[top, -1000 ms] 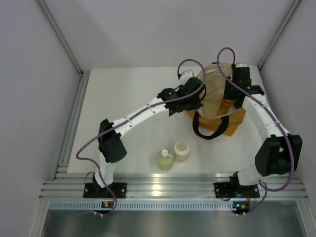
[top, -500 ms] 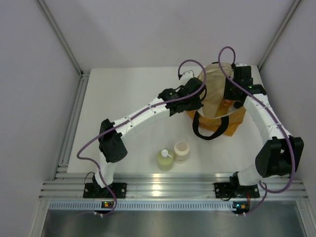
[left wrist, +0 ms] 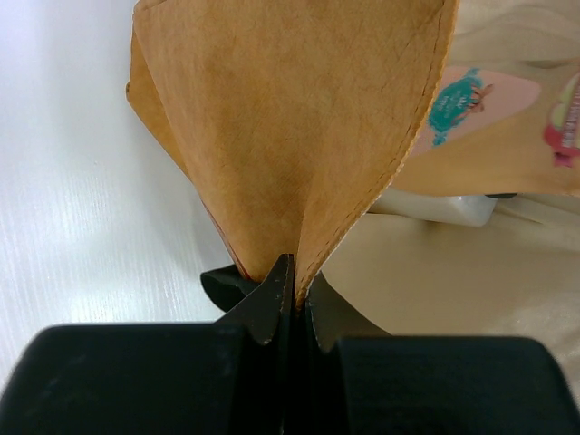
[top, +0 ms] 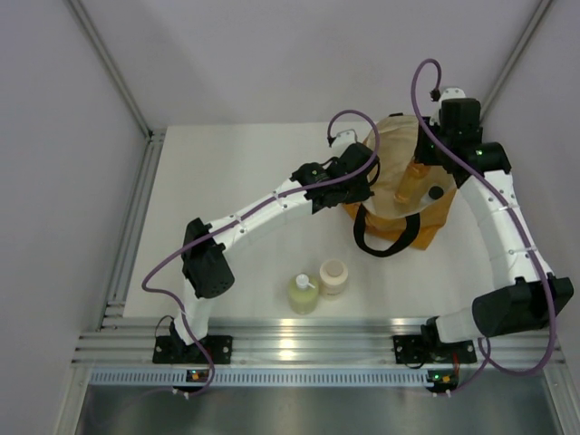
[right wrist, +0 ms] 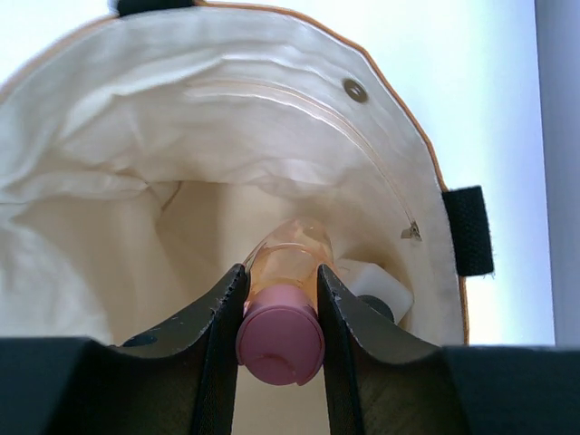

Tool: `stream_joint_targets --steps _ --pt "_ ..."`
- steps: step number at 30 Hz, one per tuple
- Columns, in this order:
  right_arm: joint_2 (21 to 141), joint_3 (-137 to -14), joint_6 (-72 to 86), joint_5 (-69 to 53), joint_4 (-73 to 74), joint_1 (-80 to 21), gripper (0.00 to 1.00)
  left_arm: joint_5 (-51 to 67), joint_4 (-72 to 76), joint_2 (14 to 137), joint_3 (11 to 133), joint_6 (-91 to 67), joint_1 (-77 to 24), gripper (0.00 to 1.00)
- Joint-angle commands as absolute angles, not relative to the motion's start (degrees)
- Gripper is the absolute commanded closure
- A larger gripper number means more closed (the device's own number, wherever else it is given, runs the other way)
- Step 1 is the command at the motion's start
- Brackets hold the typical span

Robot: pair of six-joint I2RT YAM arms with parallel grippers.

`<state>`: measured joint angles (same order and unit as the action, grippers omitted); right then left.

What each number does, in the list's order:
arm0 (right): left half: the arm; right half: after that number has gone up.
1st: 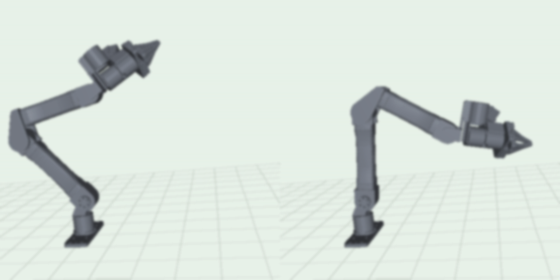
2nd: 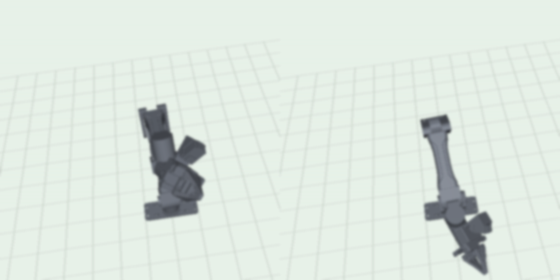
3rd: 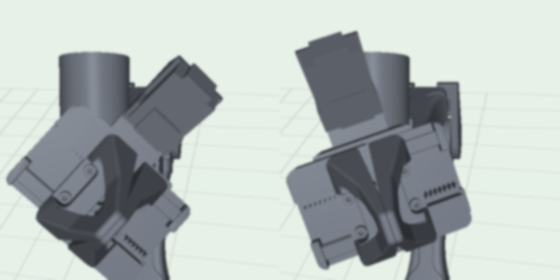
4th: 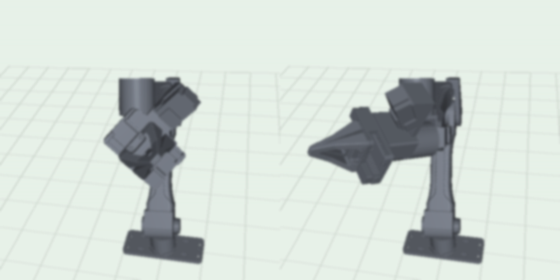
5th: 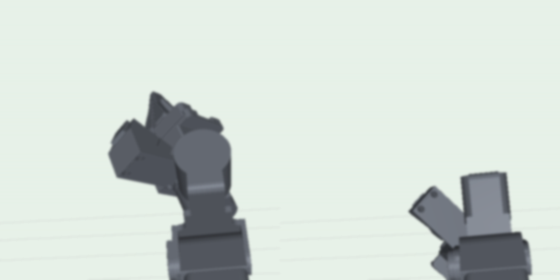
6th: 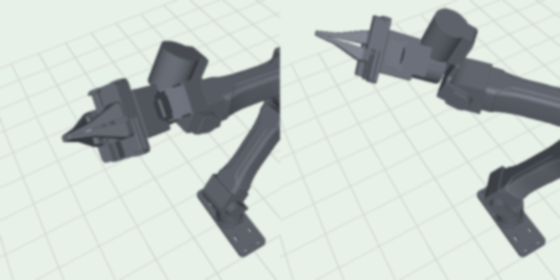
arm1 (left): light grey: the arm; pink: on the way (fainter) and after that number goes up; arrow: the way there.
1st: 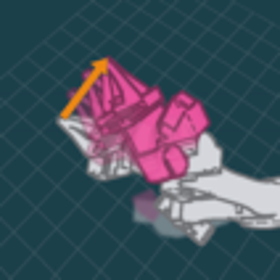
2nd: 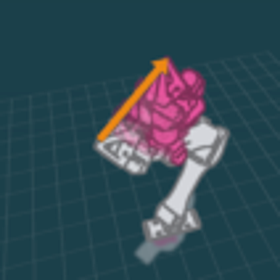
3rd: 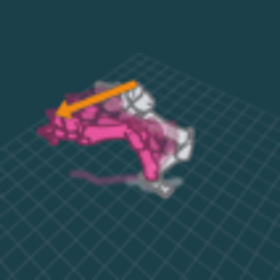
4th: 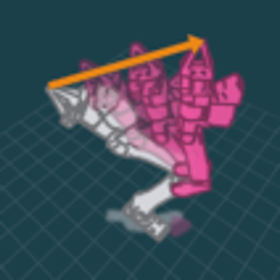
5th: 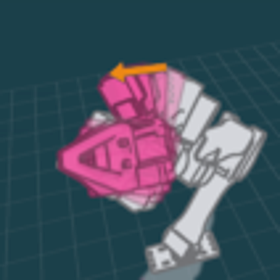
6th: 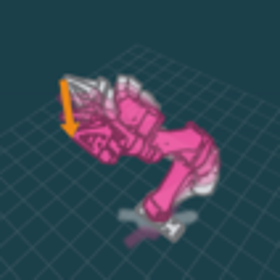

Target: Take the personal care products out of the canvas bag

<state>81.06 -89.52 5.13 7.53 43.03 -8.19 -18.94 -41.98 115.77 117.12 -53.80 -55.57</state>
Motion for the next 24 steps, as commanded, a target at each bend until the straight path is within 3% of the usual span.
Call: stream_joint_targets --steps 1,24 --pt "76.7 -99.0 2.9 8.8 43.6 -11.6 1.0 -19.8 -39.3 116.2 117.9 -53.2 -55.6 1.0" --pt "76.4 -126.1 4.3 9.1 66.4 -23.5 1.0 -20.8 -39.5 116.3 118.7 -52.8 -55.6 1.0"
